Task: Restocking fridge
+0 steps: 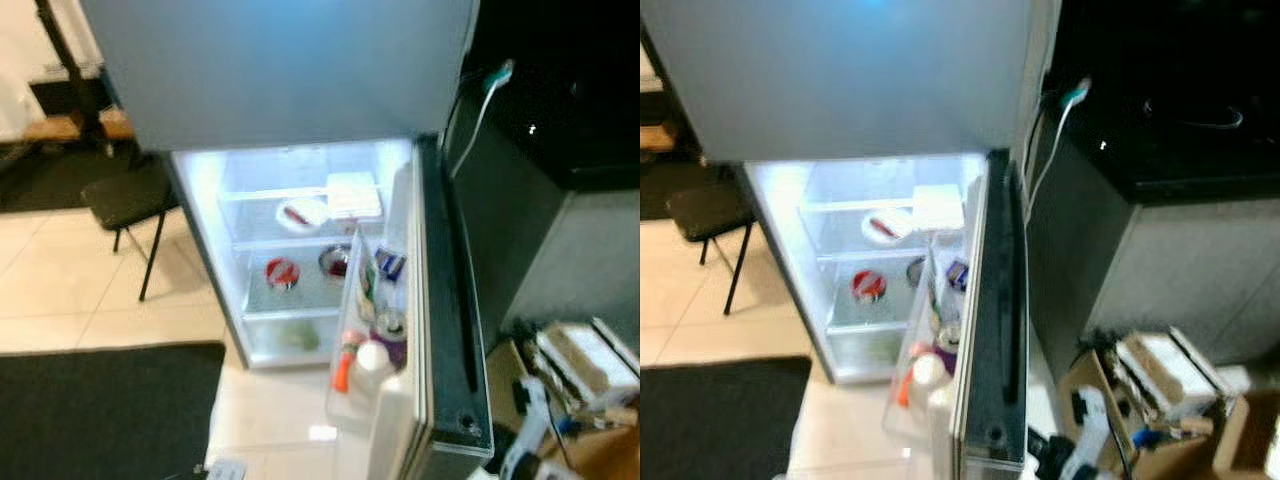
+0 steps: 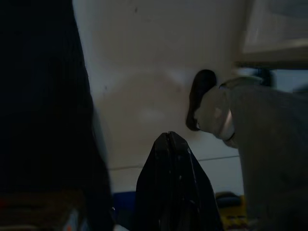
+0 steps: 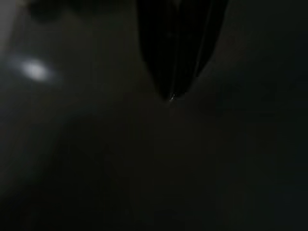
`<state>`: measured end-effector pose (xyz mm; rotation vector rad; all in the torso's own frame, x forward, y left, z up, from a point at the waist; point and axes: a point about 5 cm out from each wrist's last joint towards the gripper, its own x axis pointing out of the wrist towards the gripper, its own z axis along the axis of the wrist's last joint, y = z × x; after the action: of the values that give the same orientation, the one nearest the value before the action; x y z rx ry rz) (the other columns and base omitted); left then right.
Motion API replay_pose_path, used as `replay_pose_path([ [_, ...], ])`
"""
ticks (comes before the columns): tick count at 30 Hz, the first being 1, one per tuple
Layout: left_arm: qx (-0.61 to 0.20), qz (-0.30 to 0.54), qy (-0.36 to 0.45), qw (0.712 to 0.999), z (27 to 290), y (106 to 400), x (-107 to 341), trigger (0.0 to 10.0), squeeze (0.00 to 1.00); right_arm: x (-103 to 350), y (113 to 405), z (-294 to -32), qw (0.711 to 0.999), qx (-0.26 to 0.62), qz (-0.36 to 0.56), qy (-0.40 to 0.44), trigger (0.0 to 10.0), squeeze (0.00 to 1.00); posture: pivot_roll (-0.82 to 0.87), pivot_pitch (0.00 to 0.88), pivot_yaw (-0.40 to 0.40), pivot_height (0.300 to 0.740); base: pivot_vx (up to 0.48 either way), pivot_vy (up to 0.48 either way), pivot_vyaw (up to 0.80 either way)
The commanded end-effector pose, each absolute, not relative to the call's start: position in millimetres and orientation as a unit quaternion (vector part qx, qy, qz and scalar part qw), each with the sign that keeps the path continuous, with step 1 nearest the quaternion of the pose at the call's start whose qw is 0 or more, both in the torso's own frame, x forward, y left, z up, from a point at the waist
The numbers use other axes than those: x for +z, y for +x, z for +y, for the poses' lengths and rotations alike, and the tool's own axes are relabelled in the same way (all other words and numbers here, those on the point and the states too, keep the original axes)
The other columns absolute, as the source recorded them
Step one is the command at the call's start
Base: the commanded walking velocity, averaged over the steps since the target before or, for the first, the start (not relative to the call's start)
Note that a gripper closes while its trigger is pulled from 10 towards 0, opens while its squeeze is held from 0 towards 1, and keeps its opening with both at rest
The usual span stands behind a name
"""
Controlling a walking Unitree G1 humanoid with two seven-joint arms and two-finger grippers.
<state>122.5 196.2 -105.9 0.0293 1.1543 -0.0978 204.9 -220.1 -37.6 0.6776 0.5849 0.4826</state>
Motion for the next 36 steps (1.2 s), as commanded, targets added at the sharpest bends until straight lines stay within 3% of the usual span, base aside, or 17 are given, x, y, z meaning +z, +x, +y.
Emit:
replay_pose_path([
  [1, -0.048, 0.561, 0.016, 0.826, 197, 113, -109, 10.0, 0.00, -36, 208, -213, 0.869, 0.249, 0.270, 0.331, 10.0, 0.00, -0.02, 0.000, 0.001, 0.740, 0.000, 0.000, 0.64],
  [31, -0.052, 0.562, 0.013, 0.826, 194, 114, -109, 10.0, 0.00, -16, 236, -177, 0.851, 0.376, 0.247, 0.271, 10.0, 0.00, -0.02, 0.000, -0.001, 0.740, 0.000, 0.000, 0.64],
  [34, -0.053, 0.562, 0.013, 0.826, 194, 114, -109, 10.0, 0.00, -12, 243, -172, 0.857, 0.380, 0.239, 0.251, 10.0, 0.00, -0.02, 0.000, -0.002, 0.740, 0.000, 0.000, 0.64],
  [36, -0.054, 0.562, 0.013, 0.825, 193, 114, -109, 10.0, 0.00, -6, 257, -166, 0.883, 0.355, 0.221, 0.211, 10.0, 0.00, -0.03, 0.000, -0.002, 0.740, 0.000, 0.000, 0.31],
])
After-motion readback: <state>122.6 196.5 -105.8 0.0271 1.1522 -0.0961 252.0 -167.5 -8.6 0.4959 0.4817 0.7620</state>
